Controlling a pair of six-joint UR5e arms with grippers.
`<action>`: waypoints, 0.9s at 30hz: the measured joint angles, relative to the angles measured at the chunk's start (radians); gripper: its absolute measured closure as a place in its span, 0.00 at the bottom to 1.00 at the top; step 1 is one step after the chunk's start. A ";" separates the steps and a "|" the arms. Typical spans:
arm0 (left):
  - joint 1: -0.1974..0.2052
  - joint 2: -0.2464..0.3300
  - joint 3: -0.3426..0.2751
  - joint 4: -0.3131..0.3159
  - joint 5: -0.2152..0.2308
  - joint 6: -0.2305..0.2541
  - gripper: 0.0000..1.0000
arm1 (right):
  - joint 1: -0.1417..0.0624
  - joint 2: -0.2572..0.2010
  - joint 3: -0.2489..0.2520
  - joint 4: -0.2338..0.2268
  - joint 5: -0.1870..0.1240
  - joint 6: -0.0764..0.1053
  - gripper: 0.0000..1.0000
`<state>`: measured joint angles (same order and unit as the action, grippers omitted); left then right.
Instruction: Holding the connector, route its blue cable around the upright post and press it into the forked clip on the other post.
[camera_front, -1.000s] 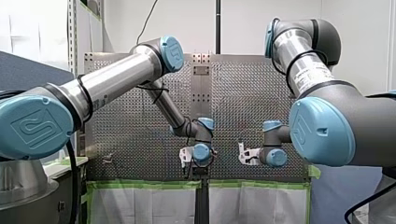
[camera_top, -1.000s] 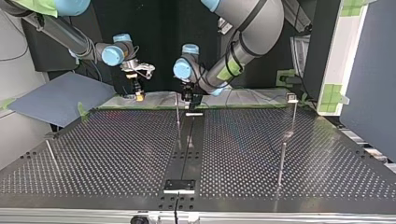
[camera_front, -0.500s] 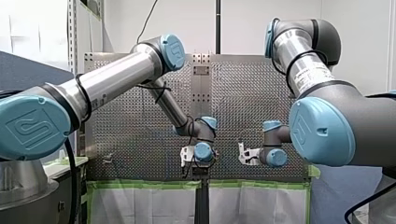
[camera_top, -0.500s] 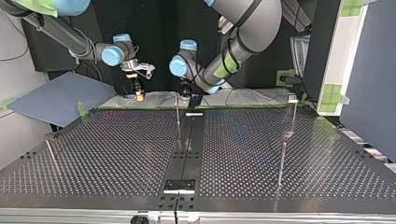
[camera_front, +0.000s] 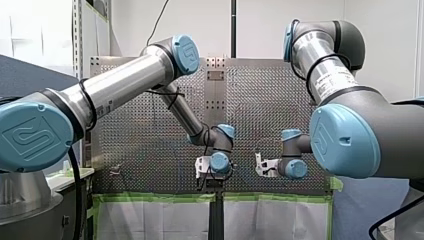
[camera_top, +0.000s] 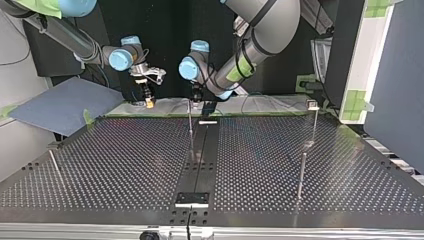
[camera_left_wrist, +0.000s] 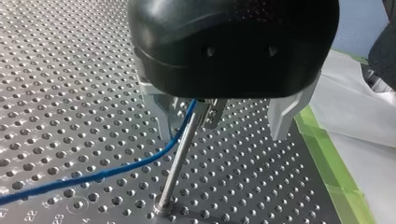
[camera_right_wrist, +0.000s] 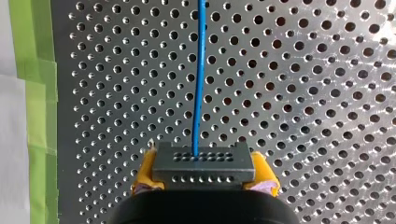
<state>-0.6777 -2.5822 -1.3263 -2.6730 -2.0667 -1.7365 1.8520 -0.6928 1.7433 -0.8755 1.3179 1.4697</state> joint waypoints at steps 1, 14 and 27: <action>0.001 0.004 -0.004 0.001 0.001 -0.001 0.00 | 0.000 0.000 0.000 0.000 0.000 0.000 1.00; 0.019 0.072 -0.100 0.060 0.045 -0.017 0.00 | 0.000 0.000 0.000 0.001 -0.001 0.000 1.00; 0.006 0.074 -0.126 0.042 0.043 0.032 0.00 | 0.000 0.000 0.000 0.001 -0.001 0.003 1.00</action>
<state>-0.6722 -2.5086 -1.4520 -2.6311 -2.0233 -1.7048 1.8519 -0.6928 1.7434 -0.8740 1.3164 1.4722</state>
